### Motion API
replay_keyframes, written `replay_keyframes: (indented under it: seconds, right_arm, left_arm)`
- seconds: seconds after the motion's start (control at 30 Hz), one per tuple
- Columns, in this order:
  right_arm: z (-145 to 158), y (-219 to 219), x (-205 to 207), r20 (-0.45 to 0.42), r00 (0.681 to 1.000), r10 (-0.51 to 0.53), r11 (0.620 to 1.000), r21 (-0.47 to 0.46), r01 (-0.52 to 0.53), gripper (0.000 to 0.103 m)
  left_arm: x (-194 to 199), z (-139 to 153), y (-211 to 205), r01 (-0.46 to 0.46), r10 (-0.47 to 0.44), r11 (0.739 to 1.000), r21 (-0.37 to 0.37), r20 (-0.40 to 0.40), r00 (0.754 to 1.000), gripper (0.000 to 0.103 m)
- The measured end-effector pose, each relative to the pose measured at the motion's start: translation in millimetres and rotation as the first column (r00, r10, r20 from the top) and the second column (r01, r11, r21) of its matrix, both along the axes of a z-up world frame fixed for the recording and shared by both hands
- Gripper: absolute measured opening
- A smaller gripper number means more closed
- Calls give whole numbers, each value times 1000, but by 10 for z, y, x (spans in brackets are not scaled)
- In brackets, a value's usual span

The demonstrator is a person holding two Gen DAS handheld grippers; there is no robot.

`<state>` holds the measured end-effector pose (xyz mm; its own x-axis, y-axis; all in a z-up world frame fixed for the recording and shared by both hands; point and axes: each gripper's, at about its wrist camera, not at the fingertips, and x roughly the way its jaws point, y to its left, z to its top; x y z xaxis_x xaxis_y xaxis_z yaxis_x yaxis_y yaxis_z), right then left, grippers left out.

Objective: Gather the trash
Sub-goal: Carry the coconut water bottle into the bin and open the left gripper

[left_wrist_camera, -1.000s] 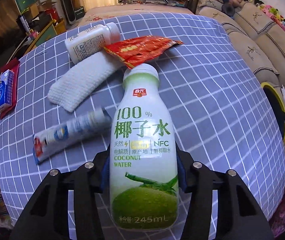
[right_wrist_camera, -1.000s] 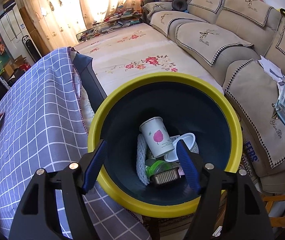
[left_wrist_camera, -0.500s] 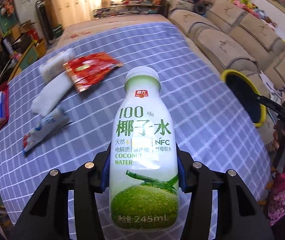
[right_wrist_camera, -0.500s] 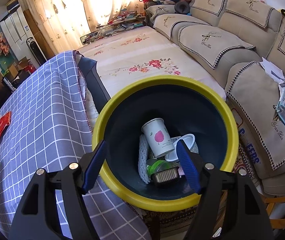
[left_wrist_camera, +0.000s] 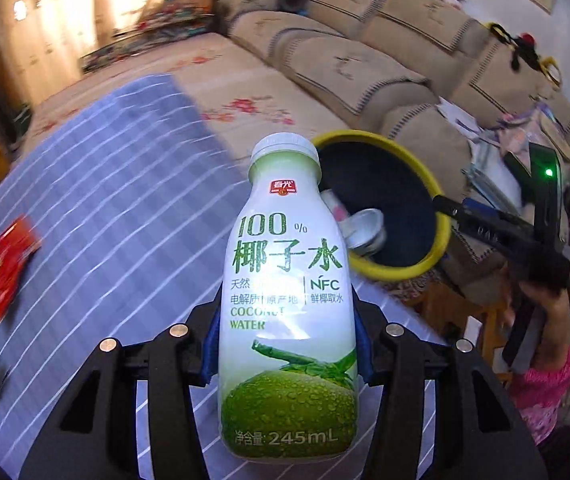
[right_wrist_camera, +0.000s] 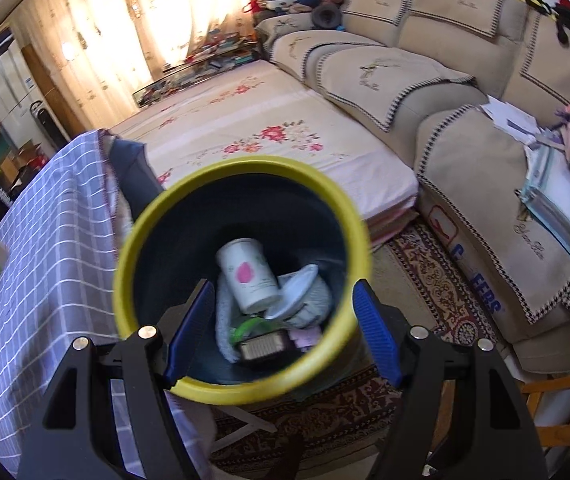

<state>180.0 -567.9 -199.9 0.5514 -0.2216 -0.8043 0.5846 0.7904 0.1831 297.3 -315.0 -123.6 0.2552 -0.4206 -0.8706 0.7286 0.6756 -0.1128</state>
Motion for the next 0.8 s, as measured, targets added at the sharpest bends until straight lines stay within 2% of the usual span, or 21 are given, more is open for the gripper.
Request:
replay_keyframes:
  seconds: [0.2, 0.43, 0.6, 0.7, 0.8]
  right_arm:
    - [-61, -323, -259, 3, 998, -61, 998, 20, 61, 68]
    - [-104, -499, -390, 9, 996, -86, 996, 36, 86, 71]
    - [-129, -504, -376, 9, 997, -77, 996, 46, 76, 71]
    - [-132, -487, -341, 10, 998, -63, 997, 46, 62, 71]
    - [-129, -425, -295, 9, 999, -49, 998, 45, 48, 71]
  left_arm:
    - [18, -302, -977, 97, -96, 995, 38, -38, 995, 51]
    - [123, -708, -1629, 110, -105, 992, 60, -75, 992, 51]
    - [247, -889, -1779, 62, -59, 995, 73, -47, 997, 54]
    - [287, -841, -1705, 43, -41, 998, 45, -37, 998, 59]
    - [266, -672, -1487, 28, -28, 1000, -7, -23, 999, 61]
